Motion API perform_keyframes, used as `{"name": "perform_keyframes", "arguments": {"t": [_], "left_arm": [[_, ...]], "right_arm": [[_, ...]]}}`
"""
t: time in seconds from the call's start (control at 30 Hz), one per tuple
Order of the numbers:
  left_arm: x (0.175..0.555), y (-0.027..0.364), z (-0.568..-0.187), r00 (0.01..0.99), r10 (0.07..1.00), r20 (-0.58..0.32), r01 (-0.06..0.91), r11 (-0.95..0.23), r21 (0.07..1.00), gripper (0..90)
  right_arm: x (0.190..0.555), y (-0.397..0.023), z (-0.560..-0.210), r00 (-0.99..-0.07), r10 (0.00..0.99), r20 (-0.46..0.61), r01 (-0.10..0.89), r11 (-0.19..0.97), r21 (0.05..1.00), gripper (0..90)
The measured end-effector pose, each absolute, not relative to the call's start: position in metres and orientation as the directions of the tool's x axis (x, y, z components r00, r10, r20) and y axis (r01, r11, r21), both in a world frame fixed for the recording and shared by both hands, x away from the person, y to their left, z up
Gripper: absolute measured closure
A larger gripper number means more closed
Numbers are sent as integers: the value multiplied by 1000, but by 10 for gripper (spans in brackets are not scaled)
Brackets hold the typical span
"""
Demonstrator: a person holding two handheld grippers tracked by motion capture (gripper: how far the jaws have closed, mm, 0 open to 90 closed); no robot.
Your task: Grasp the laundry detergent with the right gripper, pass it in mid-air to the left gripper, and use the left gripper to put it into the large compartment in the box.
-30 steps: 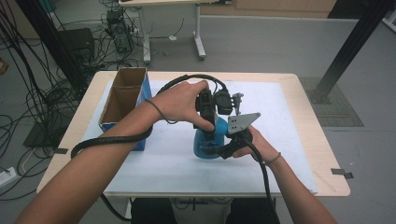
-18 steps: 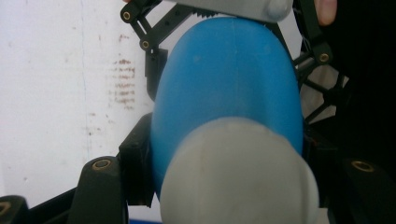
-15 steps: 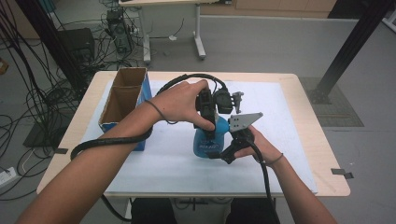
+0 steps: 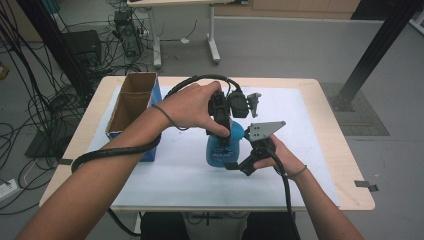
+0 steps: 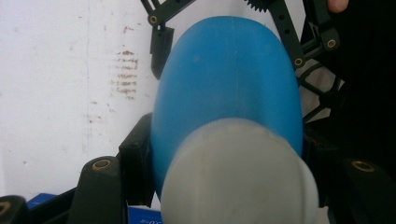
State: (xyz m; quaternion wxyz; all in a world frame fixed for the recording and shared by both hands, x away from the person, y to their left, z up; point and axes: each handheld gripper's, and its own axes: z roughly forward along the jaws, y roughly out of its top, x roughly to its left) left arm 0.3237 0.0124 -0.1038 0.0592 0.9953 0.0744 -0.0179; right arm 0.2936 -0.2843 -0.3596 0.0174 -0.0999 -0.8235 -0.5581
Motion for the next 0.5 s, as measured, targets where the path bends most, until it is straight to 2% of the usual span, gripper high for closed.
{"name": "perform_keyframes", "arguments": {"t": [0.33,0.5], "left_arm": [[323,20,-81,968,249,-19,250,-962,108,378],[327,27,-64,938,346,-13,345,-931,115,378]], "right_arm": [[289,-288,-363,-975,162,153,200,341,919,33],[287,-288,-367,-973,166,160,209,342,916,33]]}}
